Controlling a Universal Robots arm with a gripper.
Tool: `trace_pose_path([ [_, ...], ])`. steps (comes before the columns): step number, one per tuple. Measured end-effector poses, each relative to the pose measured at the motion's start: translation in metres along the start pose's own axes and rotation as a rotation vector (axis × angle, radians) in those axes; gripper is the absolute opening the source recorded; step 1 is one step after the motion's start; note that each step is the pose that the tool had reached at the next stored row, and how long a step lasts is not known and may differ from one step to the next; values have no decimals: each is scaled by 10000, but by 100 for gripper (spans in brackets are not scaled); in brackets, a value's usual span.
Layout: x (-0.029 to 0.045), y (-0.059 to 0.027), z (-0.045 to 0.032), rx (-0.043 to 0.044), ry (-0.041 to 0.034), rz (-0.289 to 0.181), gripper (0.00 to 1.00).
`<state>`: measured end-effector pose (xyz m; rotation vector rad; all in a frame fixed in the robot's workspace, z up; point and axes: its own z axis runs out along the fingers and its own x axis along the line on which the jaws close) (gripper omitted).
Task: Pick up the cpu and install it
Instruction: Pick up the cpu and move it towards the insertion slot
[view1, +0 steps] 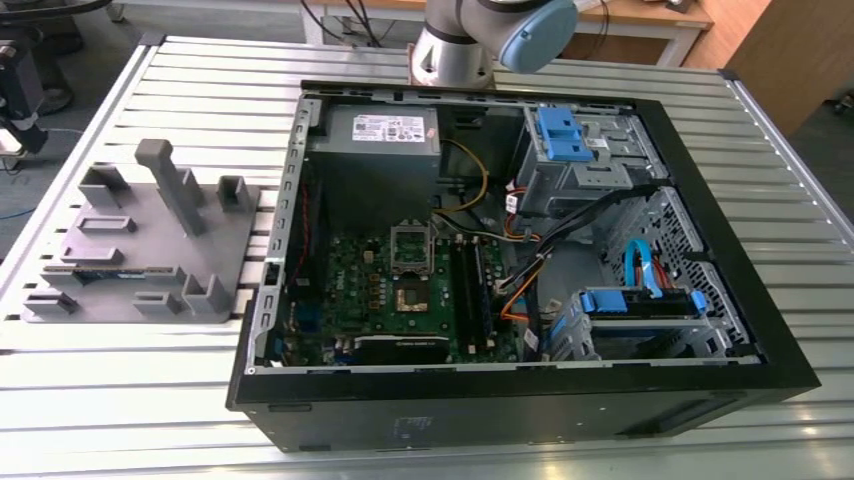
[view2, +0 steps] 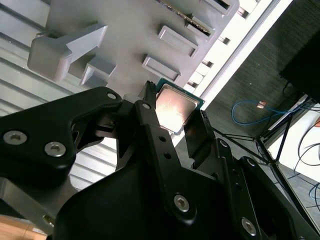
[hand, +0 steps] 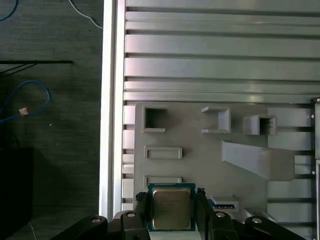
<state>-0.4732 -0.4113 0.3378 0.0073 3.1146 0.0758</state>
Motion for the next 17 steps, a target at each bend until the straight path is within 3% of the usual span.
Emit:
trace_pose_path([
  [11, -2, 5, -100, -1, -1, 0, 47],
  [17, -3, 6, -112, -1, -1, 0, 47],
])
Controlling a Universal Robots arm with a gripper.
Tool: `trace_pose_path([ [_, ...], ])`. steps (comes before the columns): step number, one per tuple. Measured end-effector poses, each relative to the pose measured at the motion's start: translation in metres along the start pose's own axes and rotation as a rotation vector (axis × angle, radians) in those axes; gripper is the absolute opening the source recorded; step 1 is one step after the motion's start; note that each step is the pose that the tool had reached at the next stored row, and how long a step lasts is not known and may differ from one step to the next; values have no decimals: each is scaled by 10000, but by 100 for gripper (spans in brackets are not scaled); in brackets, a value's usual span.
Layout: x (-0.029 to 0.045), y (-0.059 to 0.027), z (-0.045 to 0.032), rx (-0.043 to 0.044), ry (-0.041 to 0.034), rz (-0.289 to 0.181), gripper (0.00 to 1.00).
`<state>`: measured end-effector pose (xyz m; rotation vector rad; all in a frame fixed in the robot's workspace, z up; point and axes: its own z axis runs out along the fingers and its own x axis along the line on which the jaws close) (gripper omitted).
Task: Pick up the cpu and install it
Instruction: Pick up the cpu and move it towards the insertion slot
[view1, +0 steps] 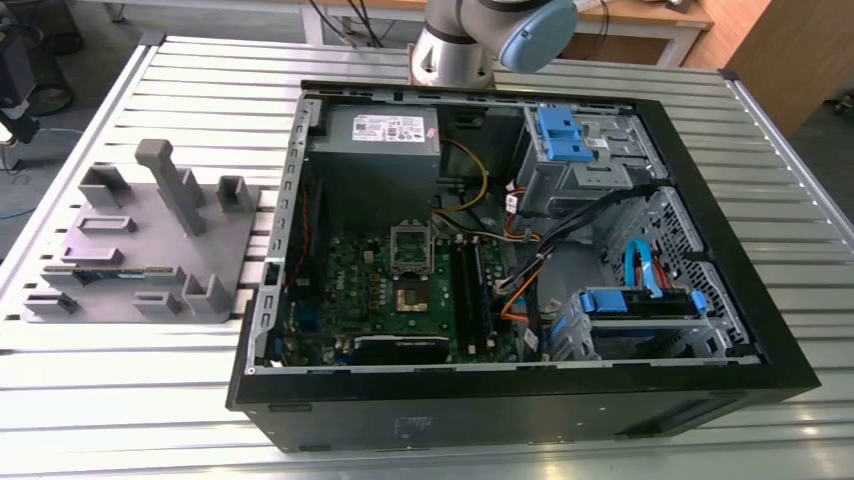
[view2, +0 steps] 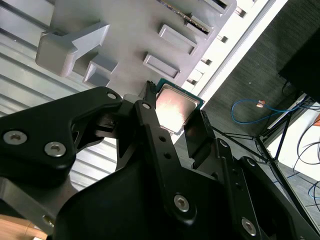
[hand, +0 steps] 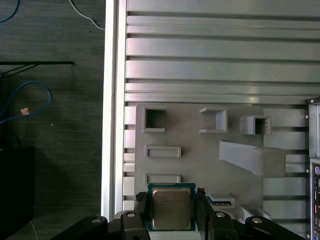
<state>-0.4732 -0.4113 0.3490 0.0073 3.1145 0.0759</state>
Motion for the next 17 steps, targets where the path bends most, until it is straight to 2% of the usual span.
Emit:
trace_pose_path([
  [12, -1, 2, -34, 1, 1, 0, 47],
  [17, -2, 4, -76, 0, 0, 0, 47],
])
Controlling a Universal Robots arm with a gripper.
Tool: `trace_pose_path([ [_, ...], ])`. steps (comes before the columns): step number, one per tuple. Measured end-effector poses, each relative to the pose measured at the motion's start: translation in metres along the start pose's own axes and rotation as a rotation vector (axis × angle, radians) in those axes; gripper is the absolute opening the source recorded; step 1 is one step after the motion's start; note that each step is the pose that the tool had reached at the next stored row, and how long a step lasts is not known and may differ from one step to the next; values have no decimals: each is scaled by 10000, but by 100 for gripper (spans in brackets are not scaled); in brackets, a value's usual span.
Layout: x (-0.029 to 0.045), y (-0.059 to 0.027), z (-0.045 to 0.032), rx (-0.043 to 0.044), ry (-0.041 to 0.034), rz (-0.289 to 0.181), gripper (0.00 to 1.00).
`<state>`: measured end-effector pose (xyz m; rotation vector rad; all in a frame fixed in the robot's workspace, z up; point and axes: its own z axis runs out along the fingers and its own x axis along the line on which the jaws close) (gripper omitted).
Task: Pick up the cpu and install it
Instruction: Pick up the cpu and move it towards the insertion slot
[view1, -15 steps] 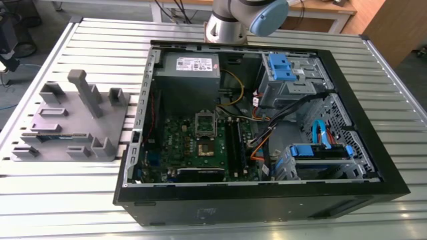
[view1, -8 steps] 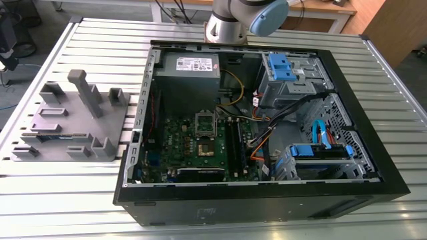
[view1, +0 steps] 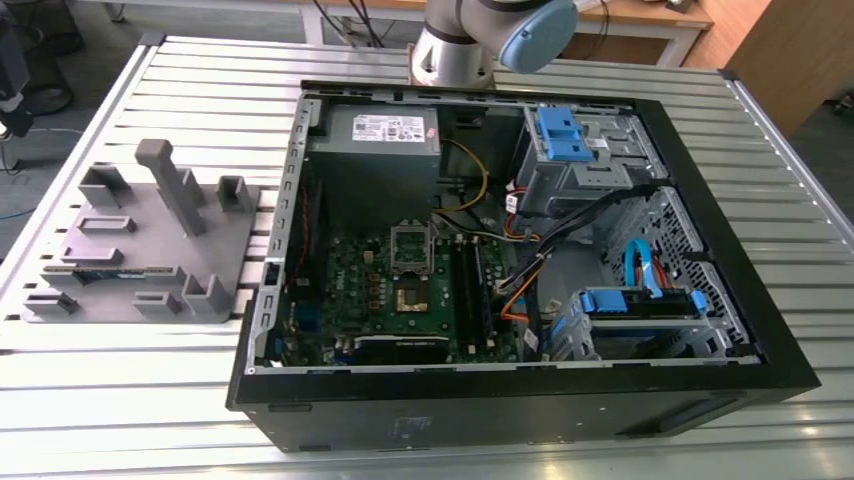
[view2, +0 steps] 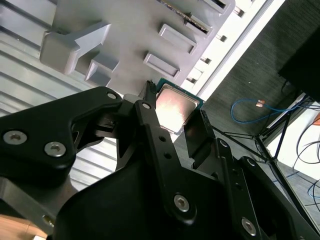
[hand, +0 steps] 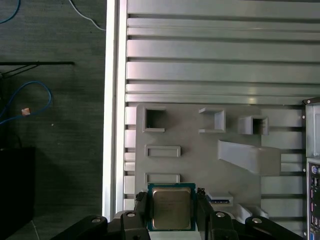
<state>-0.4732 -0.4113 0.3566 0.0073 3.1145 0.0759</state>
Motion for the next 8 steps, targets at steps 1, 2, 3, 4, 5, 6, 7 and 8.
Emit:
trace_pose_path([
  [1, 0, 1, -13, 1, 1, 0, 47],
  [2, -1, 1, -26, 1, 1, 0, 47],
  [3, -1, 2, -39, 0, -1, 0, 47],
  [4, -1, 3, -55, 0, 0, 0, 47],
  [5, -2, 3, -70, 0, -1, 0, 47],
  [6, -2, 4, -85, 0, 0, 0, 47],
  [7, -3, 5, -99, 0, 0, 0, 47],
  [8, -3, 5, -113, 0, 0, 0, 47],
])
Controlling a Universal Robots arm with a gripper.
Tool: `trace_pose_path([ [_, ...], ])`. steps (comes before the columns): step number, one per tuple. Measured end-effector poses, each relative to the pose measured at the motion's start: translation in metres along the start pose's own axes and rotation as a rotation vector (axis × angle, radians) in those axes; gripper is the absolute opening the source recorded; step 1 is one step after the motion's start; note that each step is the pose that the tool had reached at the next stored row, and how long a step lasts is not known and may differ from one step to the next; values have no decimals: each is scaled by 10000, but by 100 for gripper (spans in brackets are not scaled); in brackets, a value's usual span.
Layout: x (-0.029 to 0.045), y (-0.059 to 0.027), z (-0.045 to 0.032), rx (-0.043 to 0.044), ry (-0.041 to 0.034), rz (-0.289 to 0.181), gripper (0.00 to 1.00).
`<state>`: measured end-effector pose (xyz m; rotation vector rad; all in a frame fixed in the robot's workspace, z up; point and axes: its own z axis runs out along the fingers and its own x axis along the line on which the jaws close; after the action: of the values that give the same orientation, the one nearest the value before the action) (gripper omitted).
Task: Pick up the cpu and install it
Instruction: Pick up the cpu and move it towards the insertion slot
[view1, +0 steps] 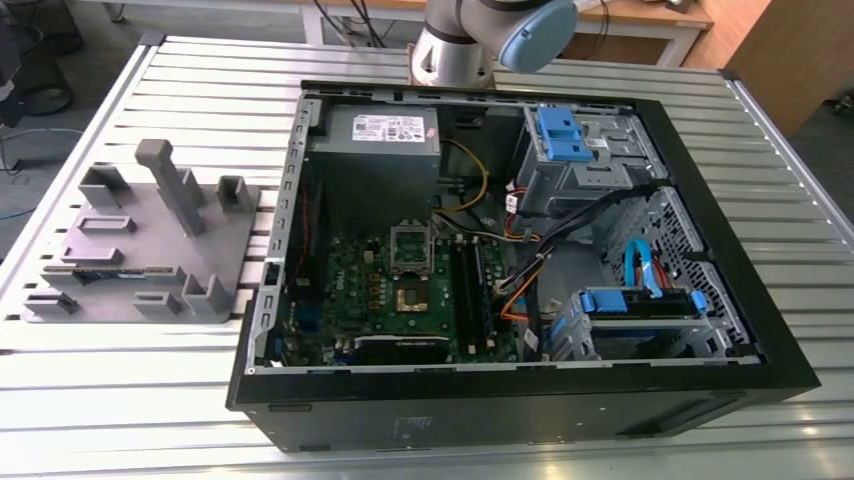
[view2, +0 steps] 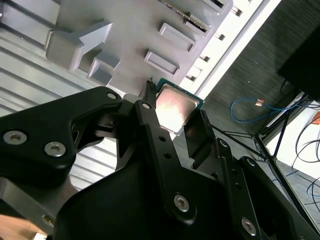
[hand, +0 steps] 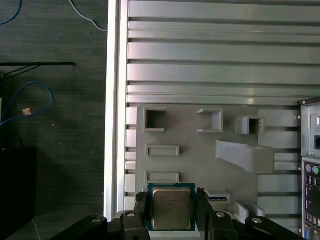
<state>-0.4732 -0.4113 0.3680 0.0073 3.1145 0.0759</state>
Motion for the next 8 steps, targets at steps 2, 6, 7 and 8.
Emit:
trace_pose_path([
  [2, -1, 1, -27, 0, 1, 0, 47],
  [6, -2, 3, -71, -1, -1, 0, 47],
  [7, -2, 4, -83, 0, 1, 0, 47],
  [8, -3, 5, -95, 0, 1, 0, 47],
])
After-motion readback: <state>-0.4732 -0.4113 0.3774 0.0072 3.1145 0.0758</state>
